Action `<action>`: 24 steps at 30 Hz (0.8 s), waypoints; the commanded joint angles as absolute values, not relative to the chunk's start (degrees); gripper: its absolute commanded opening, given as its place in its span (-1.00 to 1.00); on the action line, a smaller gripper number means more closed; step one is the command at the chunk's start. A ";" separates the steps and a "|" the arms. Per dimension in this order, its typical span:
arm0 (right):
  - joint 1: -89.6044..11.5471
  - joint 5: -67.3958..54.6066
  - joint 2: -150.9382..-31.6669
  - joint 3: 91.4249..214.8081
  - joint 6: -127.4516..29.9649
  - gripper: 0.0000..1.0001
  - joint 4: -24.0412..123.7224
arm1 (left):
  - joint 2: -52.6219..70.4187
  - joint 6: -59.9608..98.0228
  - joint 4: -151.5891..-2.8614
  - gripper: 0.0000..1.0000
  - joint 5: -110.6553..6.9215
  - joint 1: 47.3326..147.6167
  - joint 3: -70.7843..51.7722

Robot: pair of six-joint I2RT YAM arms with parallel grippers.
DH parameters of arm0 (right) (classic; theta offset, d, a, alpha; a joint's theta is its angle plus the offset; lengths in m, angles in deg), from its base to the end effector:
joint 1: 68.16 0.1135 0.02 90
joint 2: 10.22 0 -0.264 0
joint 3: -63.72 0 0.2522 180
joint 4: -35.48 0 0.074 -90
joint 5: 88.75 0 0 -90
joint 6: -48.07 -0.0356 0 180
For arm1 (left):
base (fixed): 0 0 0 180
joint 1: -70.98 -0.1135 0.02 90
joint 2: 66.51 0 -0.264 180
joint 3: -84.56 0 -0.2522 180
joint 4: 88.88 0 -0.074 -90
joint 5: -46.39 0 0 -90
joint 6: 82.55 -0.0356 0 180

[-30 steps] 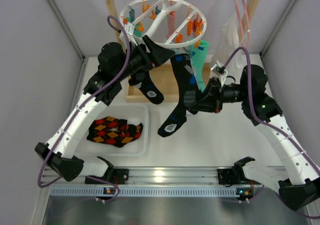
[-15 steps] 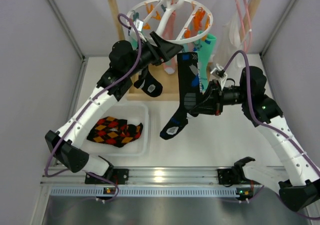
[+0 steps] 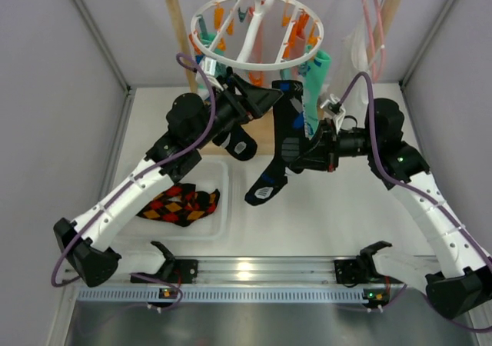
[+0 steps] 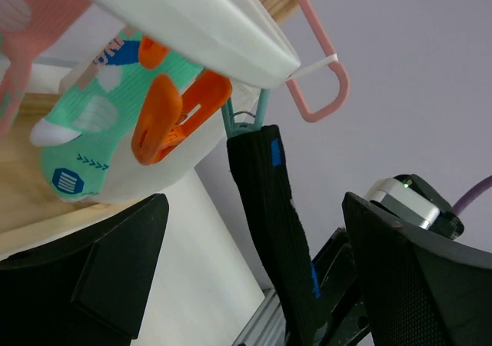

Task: Remove the socks clipped to the hanger

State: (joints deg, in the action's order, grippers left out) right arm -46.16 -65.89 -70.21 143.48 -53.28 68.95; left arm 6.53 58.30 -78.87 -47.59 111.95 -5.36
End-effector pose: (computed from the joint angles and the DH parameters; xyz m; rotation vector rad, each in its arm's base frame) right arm 0.1830 0.1093 0.4066 -1.0294 1.5938 1.4488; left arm 0.2195 -0.1939 0.4533 -0.0750 1.5974 -1.3366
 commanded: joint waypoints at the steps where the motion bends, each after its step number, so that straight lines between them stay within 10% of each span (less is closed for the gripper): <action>1: -47.15 -67.74 -71.21 144.01 -53.09 -1.00 65.24 | 4.94 57.72 -83.56 0.96 -46.57 111.84 -5.13; 24: -47.24 -72.93 -71.13 142.79 -54.32 -1.00 64.18 | 18.83 47.97 -85.93 0.79 -46.33 112.28 9.02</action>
